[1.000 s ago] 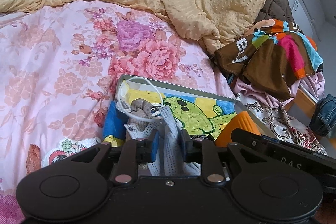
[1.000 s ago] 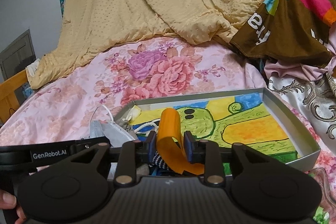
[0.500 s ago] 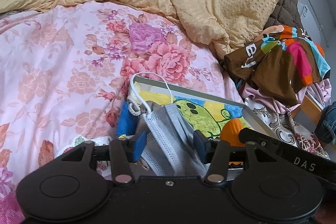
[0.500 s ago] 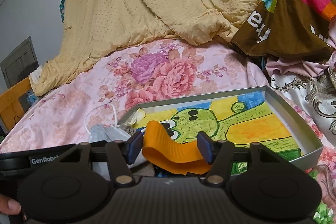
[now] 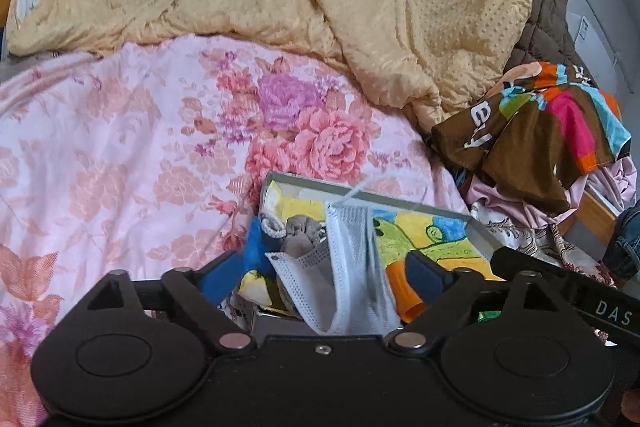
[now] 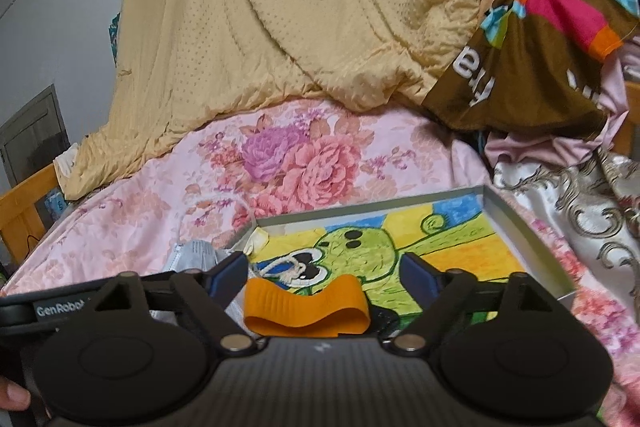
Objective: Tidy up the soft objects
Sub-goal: 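Open both grippers to drop the mask and band into the tray, withdraw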
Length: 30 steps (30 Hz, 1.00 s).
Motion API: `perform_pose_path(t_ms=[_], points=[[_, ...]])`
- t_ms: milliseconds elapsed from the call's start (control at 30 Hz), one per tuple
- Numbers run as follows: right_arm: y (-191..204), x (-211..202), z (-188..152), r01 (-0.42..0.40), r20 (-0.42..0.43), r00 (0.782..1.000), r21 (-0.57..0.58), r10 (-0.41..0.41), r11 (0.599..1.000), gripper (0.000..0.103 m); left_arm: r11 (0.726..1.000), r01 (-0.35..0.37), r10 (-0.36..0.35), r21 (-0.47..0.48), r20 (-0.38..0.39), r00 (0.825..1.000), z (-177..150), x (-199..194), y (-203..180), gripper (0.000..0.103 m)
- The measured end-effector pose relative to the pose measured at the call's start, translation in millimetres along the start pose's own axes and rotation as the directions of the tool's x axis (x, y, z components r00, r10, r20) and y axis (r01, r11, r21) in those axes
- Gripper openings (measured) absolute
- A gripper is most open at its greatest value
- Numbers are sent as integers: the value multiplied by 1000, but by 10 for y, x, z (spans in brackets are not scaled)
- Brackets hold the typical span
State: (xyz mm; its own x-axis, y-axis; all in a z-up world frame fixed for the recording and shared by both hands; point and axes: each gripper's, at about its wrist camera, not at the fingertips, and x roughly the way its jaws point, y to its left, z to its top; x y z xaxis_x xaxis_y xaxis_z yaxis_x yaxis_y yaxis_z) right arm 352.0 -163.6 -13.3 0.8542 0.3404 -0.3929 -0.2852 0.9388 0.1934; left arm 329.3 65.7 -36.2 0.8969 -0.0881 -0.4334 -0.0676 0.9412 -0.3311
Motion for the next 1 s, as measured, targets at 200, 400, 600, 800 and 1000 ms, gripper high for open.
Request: perform_pose_path(t_ms=[200,400,600,800,1000], points=[[-23,-268,48,35,45,998,-22,-34,999,103,999,-28,26,34,63,998,12,-313,-64,102],[-52,-603,81,42,80,996,-37,-39,998,103,997,-52,46,51,116,992,44,-681,-98,102],[-40,-956,51,39,92,995,-68,-33,997,103,994,-55,42,91,138,990,-29,-1066,-153,102],[50,-1196,-87,55,0,998,-97,-55,994,103,995,-14,8,98,59,998,-217,-1333,-199,102],[147,-1400,-333,43,-89,995,-124,-54,991,103,989,-17,17,147,1,1000,-488,-1557,-258,102]])
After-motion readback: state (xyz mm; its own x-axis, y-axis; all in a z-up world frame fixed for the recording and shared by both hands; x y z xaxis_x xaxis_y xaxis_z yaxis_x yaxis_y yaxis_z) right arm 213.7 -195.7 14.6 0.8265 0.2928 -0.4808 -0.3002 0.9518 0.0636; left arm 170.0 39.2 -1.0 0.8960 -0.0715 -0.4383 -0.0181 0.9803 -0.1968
